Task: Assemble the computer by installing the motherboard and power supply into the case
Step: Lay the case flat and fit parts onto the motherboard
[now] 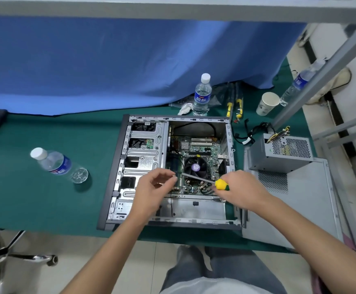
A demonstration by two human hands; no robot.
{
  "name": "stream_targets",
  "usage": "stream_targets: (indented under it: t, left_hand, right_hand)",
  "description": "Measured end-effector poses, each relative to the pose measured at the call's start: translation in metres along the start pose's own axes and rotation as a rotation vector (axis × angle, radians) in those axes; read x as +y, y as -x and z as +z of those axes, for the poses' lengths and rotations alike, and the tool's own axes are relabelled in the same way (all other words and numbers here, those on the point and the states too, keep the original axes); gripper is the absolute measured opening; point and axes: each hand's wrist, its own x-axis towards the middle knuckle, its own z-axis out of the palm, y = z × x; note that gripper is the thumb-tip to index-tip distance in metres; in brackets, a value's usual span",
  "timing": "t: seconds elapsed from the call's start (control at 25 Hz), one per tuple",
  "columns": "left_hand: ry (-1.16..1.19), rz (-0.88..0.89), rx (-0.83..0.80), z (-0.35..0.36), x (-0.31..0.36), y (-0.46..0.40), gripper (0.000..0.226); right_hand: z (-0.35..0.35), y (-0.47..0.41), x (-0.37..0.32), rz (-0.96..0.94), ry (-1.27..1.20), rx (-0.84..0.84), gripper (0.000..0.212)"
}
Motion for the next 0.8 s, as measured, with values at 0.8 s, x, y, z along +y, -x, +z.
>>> stream_targets:
  t: [0.8]
  left_hand:
    - [-0.268, 0.031, 0.012, 0.002, -0.004, 0.006, 0.011]
  right_hand:
    - [-0.007, 0.001, -0.007, -0.07, 0.326, -0.095, 0.019]
